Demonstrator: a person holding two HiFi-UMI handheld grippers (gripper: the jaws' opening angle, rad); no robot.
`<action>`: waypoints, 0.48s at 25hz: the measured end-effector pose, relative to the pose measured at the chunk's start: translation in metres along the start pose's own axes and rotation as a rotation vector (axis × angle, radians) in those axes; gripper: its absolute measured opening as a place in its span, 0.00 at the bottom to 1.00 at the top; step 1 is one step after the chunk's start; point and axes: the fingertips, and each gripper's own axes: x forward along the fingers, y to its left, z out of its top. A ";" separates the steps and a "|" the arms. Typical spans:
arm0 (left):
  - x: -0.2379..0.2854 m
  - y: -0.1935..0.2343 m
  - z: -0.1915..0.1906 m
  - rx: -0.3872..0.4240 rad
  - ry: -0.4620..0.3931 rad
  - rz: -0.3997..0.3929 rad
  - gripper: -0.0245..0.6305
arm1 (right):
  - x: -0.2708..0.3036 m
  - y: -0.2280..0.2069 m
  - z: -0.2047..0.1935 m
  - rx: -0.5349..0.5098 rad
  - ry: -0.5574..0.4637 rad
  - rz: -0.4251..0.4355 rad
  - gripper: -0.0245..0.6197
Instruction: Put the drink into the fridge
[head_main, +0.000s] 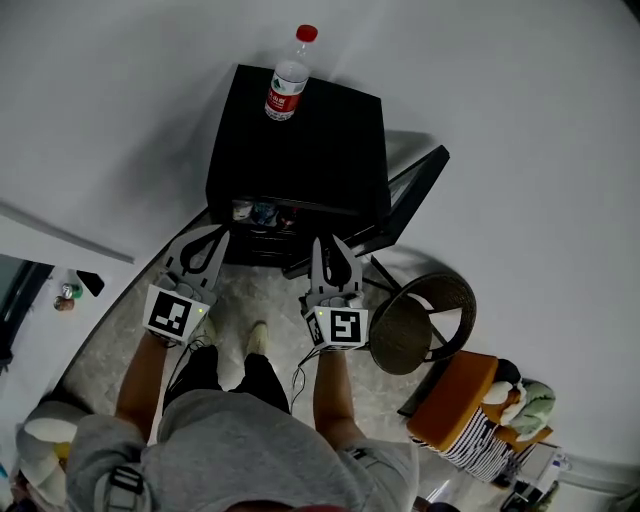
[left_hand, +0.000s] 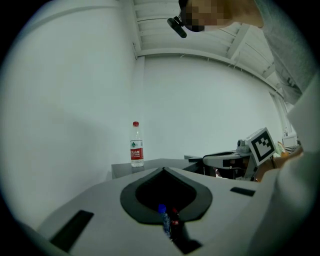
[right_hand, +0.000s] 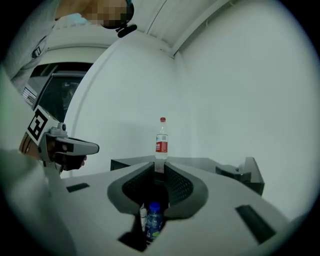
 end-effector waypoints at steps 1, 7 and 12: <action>-0.002 0.000 0.004 0.002 -0.001 0.000 0.04 | -0.003 0.000 0.005 -0.005 -0.001 -0.005 0.15; -0.013 0.002 0.022 0.009 -0.012 -0.002 0.04 | -0.022 0.005 0.018 -0.011 0.009 -0.042 0.13; -0.018 0.007 0.027 0.018 -0.020 0.001 0.04 | -0.030 0.014 0.017 0.002 0.034 -0.053 0.09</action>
